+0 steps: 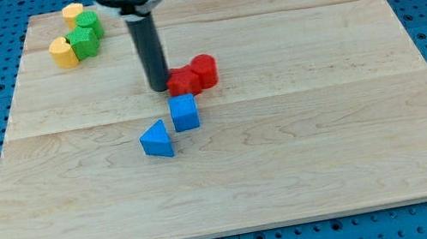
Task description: Slide the blue cube closer to the red star
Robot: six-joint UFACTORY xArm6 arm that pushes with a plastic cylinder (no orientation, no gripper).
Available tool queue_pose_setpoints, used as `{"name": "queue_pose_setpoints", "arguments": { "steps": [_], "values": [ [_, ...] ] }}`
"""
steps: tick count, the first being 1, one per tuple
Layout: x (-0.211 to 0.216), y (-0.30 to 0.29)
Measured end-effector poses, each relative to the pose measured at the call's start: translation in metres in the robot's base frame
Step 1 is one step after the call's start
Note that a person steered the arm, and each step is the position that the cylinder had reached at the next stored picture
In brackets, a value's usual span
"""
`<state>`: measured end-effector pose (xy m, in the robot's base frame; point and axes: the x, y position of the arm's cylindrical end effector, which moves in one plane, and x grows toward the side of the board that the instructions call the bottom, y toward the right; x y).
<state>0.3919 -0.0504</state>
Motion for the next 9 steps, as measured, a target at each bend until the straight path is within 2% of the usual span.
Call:
{"name": "queue_pose_setpoints", "arguments": {
  "steps": [1,2,3,4,5,7,9],
  "values": [
    [-0.001,0.029],
    [-0.001,-0.022],
    [0.03,-0.077],
    [0.106,-0.121],
    [0.142,-0.126],
    [0.13,-0.029],
    [0.062,0.021]
  ]
}}
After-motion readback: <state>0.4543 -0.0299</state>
